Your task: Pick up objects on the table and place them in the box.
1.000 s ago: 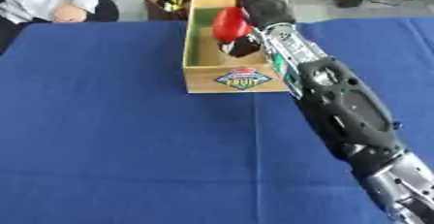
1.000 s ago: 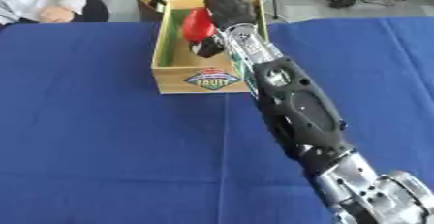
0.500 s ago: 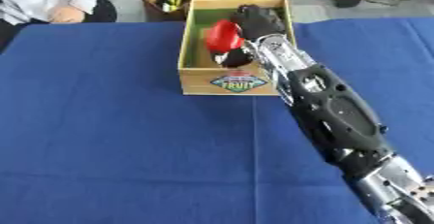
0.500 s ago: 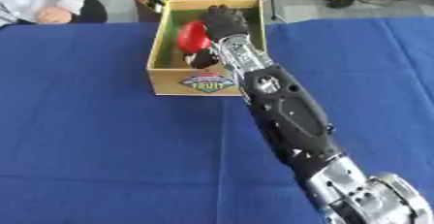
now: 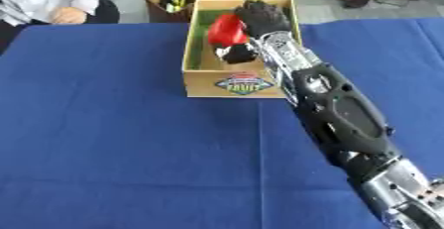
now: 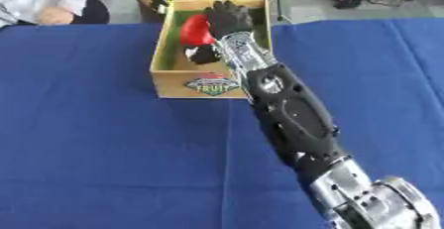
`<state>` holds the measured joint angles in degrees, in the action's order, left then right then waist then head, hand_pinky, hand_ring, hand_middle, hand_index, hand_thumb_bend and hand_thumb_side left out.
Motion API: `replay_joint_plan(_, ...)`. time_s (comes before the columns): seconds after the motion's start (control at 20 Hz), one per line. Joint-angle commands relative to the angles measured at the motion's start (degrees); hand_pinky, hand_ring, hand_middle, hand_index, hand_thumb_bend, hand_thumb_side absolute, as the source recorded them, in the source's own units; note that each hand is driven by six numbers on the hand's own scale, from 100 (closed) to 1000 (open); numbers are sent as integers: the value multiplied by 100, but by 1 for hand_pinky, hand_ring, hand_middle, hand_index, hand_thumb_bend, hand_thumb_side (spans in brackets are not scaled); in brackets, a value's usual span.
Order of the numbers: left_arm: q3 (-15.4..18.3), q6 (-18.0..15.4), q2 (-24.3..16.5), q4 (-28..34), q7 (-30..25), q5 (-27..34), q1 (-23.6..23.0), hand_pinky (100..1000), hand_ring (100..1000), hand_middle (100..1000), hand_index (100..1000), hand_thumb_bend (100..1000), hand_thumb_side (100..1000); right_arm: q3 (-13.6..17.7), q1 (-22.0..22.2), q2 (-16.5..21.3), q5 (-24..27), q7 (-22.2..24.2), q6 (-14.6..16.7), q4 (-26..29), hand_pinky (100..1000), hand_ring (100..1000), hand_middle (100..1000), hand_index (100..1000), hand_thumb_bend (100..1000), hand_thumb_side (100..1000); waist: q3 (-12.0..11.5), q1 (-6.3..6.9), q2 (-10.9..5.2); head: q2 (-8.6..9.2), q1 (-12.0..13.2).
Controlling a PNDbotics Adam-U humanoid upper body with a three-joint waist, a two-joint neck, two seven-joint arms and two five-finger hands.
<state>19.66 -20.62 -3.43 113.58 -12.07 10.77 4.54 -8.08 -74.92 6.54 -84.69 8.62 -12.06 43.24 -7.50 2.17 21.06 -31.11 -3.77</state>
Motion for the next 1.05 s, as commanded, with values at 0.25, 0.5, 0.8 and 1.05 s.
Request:
replay_joint_plan(0.25, -11, 11, -22, 101, -31, 7, 7, 325, 353, 483, 776, 376, 666, 56, -184, 40, 106, -132, -162, 244, 779, 922, 840, 909, 446, 780, -3, 18, -117, 77, -24)
replay_joint_plan(0.5, -2, 10, -22, 101, -23, 11, 3, 326, 354, 484, 776, 374, 667, 40, -177, 113, 364, -159, -148, 540, 794, 928, 818, 891, 452, 759, 7, 26, -131, 58, -13)
replay_joint_plan(0.8, 9, 0, -41, 101, 7, 27, -8, 328, 355, 484, 776, 371, 670, -119, -86, 392, 848, -216, 72, 1347, 800, 926, 782, 868, 427, 759, 44, 44, -179, 2, 47)
replay_joint_plan(1.05, 14, 0, -59, 101, 29, 41, -21, 329, 356, 485, 777, 369, 671, -323, 127, 748, 1280, -191, 364, 2050, 802, 920, 765, 862, 407, 748, 90, 59, -226, -69, 131)
